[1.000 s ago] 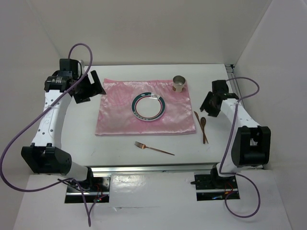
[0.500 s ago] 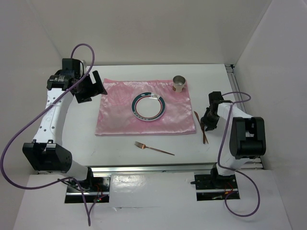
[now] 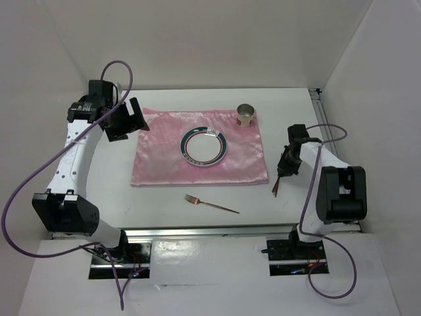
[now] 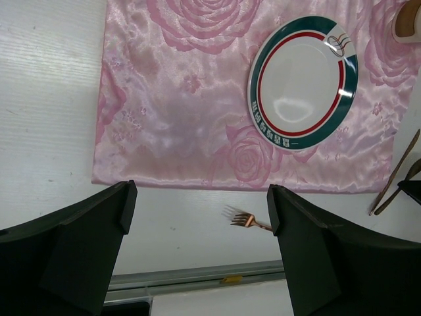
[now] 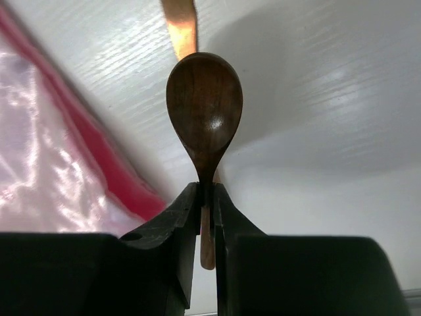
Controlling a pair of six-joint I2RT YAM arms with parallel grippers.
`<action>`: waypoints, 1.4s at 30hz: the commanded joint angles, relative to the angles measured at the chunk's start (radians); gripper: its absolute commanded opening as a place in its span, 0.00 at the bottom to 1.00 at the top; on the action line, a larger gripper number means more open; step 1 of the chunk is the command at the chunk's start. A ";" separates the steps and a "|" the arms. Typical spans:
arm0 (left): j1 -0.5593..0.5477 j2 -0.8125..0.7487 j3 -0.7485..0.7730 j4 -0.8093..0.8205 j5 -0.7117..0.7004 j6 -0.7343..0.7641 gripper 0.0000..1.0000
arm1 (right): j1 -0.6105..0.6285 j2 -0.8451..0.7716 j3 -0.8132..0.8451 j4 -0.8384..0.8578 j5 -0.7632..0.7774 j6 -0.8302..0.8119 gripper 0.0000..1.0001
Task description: Set the dinner table for one person
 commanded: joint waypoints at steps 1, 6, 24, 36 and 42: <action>-0.005 0.014 0.047 0.014 0.004 0.016 1.00 | 0.004 -0.092 0.049 -0.031 0.028 0.007 0.02; -0.014 0.023 0.056 0.014 0.004 0.016 1.00 | 0.069 -0.099 0.129 -0.040 0.037 0.018 0.01; -0.014 0.023 0.067 -0.015 -0.033 0.016 1.00 | 0.369 0.441 0.578 -0.006 -0.011 -0.017 0.02; -0.014 0.023 0.076 -0.024 -0.033 0.025 1.00 | 0.350 0.359 0.577 -0.049 0.089 0.016 0.46; -0.014 0.023 0.067 -0.024 -0.033 0.025 1.00 | 0.161 0.066 0.277 -0.017 0.087 0.050 0.46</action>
